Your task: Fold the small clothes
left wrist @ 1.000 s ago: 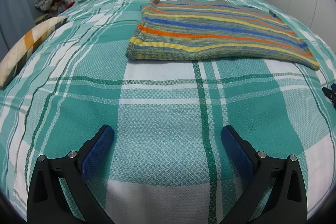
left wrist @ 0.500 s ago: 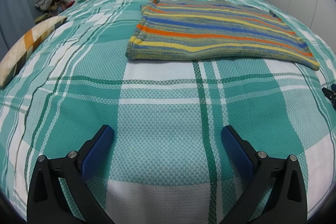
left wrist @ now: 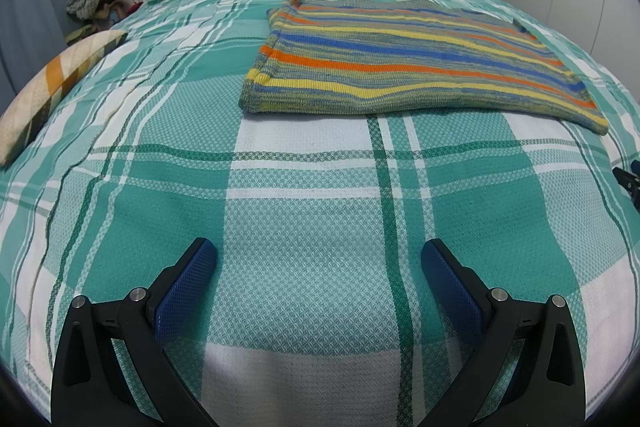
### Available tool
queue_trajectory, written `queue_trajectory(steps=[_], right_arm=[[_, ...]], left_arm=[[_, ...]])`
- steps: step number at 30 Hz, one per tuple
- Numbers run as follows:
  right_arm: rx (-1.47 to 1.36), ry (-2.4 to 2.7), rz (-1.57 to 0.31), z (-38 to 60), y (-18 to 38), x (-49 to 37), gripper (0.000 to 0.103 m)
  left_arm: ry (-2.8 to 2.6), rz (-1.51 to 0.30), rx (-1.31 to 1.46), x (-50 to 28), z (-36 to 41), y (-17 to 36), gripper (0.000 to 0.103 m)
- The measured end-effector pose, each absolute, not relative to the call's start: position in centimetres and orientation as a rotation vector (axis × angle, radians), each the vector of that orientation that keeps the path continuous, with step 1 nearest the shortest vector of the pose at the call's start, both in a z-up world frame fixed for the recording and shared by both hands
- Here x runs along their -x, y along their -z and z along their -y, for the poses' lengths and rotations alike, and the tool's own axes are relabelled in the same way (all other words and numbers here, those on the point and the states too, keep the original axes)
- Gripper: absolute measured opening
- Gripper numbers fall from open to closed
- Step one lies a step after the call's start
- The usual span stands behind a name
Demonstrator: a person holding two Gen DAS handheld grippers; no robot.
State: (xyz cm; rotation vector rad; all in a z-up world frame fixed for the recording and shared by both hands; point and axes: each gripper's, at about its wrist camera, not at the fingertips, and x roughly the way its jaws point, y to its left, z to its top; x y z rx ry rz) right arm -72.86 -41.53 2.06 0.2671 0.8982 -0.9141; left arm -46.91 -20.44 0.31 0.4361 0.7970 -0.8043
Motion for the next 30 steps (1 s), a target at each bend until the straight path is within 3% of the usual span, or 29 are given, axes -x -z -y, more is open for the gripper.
queue_trajectory(steps=[20,27,30], right_arm=[[-0.275,0.913,-0.901,41.6,-2.0,72.9,0.080],[-0.497,0.737,-0.948,45.7,-4.4,74.3,0.080],[-0.634,0.656,-0.882,49.3,-5.5,75.3,0.080]], left_arm=[[0.805,-0.792,-0.435,46.9,20.4,-0.3,0.102],[0.748,-0.790,-0.541,48.7,21.4,-2.3,0.100],[0.943,-0.669,-0.578,53.5,24.3,-6.0,0.100]])
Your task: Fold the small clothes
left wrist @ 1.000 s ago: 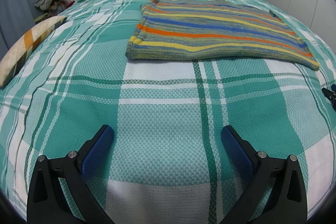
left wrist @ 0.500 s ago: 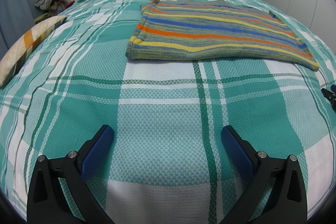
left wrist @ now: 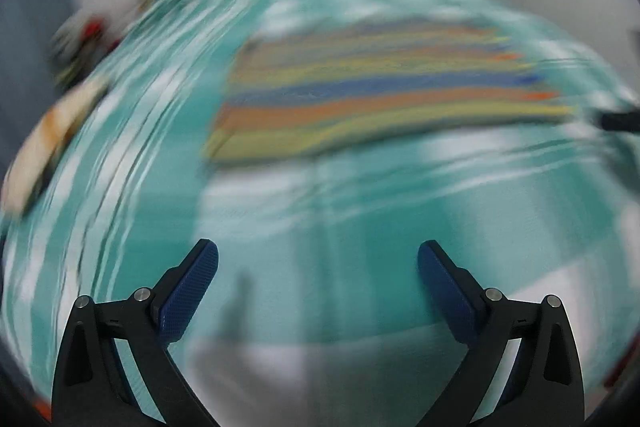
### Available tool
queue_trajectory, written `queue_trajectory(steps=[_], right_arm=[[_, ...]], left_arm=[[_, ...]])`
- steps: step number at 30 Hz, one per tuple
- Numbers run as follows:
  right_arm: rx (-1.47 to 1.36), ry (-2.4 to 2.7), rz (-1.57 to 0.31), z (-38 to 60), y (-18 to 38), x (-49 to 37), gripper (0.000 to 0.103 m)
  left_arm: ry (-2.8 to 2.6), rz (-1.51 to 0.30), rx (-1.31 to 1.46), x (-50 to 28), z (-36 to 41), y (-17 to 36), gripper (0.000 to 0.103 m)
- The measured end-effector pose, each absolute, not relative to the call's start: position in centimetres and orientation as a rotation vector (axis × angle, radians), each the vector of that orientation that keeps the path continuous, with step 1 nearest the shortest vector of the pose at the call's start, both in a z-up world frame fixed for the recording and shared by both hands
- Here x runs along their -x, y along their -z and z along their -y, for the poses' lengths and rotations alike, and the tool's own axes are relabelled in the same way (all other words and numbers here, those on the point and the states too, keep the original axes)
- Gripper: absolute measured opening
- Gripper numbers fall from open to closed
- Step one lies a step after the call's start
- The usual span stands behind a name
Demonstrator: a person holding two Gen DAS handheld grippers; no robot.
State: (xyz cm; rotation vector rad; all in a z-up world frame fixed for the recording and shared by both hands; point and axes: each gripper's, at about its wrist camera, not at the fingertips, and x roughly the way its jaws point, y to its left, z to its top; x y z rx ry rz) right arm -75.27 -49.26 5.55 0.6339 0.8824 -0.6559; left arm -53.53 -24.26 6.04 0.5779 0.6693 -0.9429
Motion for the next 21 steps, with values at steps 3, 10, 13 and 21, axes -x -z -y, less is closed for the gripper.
queue_trajectory(steps=[3,10,13,21], right_arm=[[-0.792,0.558,-0.825,53.9,-5.9,74.9,0.080],[-0.990,0.392,-0.732,64.1,-5.4,69.5,0.080],[-0.998,0.348,-0.744,66.8,-4.8,66.5,0.080],[-1.034,0.349,-0.748,69.9,-2.4,61.3,0.009]], left_arm=[[1.150,-0.588,-0.644,58.3,29.4,-8.1,0.100],[1.364,-0.693,-0.767,63.1,44.9,-4.2,0.083],[1.348,-0.686,-0.807,63.4,48.1,-2.0,0.081],[1.362,-0.711,-0.672,61.5,48.5,-3.4,0.010]])
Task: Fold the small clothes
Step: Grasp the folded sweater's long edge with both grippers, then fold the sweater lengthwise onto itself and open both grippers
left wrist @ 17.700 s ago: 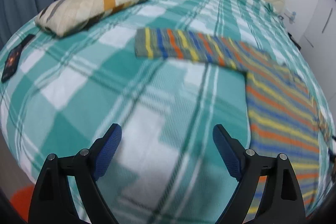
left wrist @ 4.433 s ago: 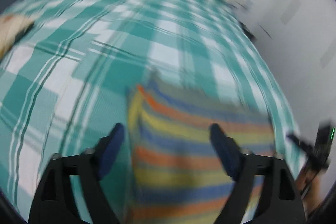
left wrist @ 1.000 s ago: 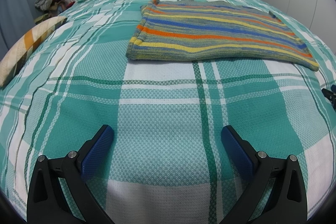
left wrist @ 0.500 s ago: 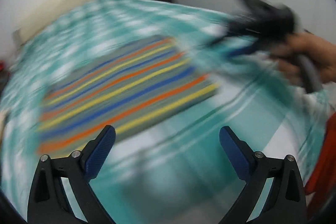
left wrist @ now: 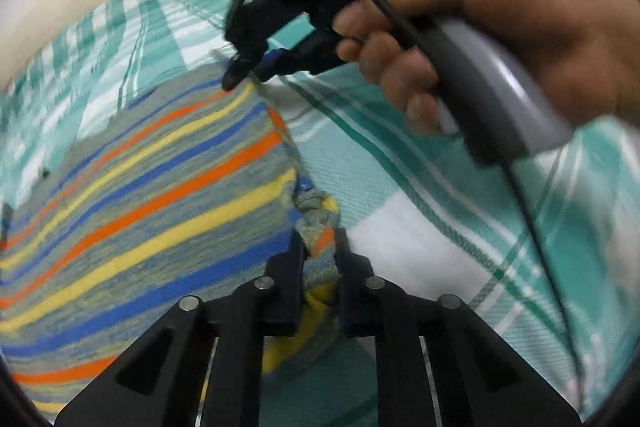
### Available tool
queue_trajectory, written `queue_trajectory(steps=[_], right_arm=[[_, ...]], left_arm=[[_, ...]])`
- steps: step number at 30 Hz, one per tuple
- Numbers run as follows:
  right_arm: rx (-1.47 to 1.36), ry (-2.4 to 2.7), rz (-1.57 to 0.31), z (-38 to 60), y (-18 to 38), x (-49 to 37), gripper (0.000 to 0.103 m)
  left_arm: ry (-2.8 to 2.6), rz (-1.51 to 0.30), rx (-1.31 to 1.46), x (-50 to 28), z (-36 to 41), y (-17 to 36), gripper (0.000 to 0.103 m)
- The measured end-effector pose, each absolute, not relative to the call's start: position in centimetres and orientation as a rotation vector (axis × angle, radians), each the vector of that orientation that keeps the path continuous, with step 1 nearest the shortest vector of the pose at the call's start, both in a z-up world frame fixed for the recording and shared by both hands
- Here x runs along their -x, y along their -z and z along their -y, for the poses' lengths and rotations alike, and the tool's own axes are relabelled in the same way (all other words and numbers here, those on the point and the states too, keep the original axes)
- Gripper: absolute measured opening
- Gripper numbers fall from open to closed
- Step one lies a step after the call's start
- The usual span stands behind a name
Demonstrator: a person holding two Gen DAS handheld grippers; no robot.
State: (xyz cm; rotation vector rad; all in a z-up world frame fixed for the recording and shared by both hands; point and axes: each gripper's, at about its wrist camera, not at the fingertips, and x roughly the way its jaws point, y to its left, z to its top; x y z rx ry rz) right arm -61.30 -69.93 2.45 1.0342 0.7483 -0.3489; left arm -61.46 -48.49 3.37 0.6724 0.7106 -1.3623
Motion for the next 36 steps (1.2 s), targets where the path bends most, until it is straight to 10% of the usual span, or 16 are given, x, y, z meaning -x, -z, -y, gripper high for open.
queue_trajectory(steps=[11,20,28,36], right_arm=[[-0.799,0.223,-0.672,60.9,-13.6,50.7,0.009],[-0.766,0.120,-0.784,51.2,-9.7,35.2,0.009],[-0.858,0.113,-0.683,50.1,-7.6,36.2,0.046],[-0.348,0.263,-0.829,41.1,-8.6,49.3,0.046]], left_arm=[[1.164,-0.883,-0.071,46.1,33.7,-10.9,0.009],[0.898,-0.974,0.013,37.5,26.8,-6.0,0.009],[0.750,-1.020,0.030,35.3,22.1,-4.9,0.076],[0.725,-0.972,-0.124,37.1,21.7,-4.2,0.085]])
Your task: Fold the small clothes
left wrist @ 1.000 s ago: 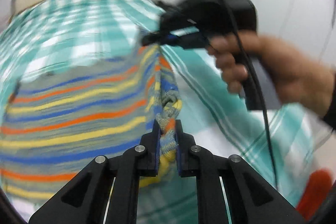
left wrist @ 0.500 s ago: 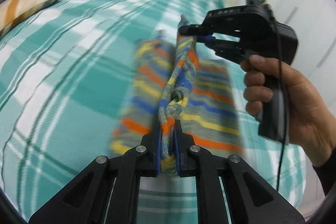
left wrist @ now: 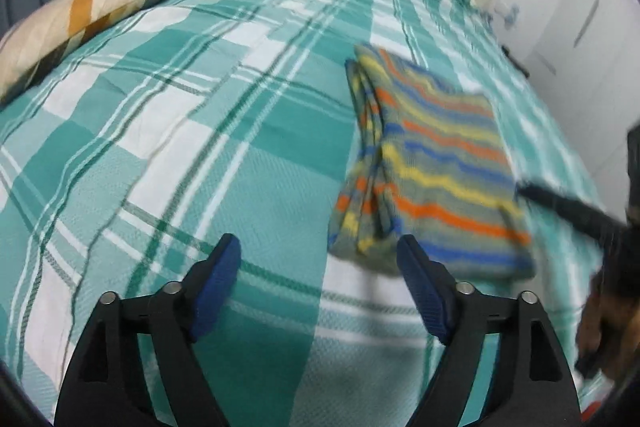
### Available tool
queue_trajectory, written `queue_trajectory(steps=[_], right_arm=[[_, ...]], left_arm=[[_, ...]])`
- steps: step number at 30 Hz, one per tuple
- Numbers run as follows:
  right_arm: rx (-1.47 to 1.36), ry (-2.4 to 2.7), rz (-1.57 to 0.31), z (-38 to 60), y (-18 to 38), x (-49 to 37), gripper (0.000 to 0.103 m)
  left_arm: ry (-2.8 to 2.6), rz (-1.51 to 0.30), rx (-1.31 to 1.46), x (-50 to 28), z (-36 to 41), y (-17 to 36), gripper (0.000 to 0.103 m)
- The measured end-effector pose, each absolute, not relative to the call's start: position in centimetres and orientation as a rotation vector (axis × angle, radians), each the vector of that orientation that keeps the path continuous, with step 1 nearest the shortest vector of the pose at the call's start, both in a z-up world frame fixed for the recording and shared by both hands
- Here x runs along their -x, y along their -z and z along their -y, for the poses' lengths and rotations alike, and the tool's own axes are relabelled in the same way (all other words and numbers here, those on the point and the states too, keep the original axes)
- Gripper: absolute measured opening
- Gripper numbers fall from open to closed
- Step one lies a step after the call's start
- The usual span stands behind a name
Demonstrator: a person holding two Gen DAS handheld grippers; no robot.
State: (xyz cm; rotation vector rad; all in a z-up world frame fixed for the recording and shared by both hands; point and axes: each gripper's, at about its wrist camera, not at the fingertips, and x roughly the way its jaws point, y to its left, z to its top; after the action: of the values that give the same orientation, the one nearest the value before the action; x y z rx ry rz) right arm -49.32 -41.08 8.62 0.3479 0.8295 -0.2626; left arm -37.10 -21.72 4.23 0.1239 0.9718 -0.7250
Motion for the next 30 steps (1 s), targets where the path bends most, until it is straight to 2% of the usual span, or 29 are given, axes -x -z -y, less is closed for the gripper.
queue_trajectory(steps=[3,5,6,7,8,13,15,20,26,30], right_arm=[[-0.326,0.319,-1.016,39.2,-3.4,50.4,0.046],[-0.332,0.414,-0.942,38.3,-4.7,52.3,0.048],[-0.321,0.471,-0.932,37.6,-5.6,53.1,0.052],[-0.315,0.506,-0.923,37.1,-6.1,53.7,0.065],[-0.305,0.561,-0.905,35.9,-7.0,54.8,0.075],[-0.255,0.658,-0.931,31.4,-7.4,58.0,0.077],[-0.239,0.702,-0.950,29.9,-6.3,59.2,0.081],[-0.256,0.702,-0.963,29.5,-2.7,61.3,0.090],[-0.293,0.698,-0.952,29.9,-1.7,61.9,0.099],[-0.296,0.695,-0.947,30.3,-1.1,61.7,0.102]], left_arm=[[0.680,-0.995,-0.227,38.2,21.5,-3.2,0.083],[0.696,-0.965,-0.218,39.8,20.0,-4.4,0.085],[0.705,-0.949,-0.205,40.6,19.2,-5.0,0.091],[0.713,-0.942,-0.199,41.4,18.7,-5.3,0.096],[0.731,-0.938,-0.196,42.3,18.4,-5.4,0.096],[0.803,-0.986,-0.265,45.9,19.5,-3.6,0.096],[0.807,-1.004,-0.331,46.8,20.2,-2.0,0.098],[0.808,-0.892,-0.418,48.3,20.3,-0.5,0.101],[0.811,-0.889,-0.412,47.8,20.3,0.0,0.102],[0.812,-0.888,-0.415,48.1,20.3,0.3,0.102]])
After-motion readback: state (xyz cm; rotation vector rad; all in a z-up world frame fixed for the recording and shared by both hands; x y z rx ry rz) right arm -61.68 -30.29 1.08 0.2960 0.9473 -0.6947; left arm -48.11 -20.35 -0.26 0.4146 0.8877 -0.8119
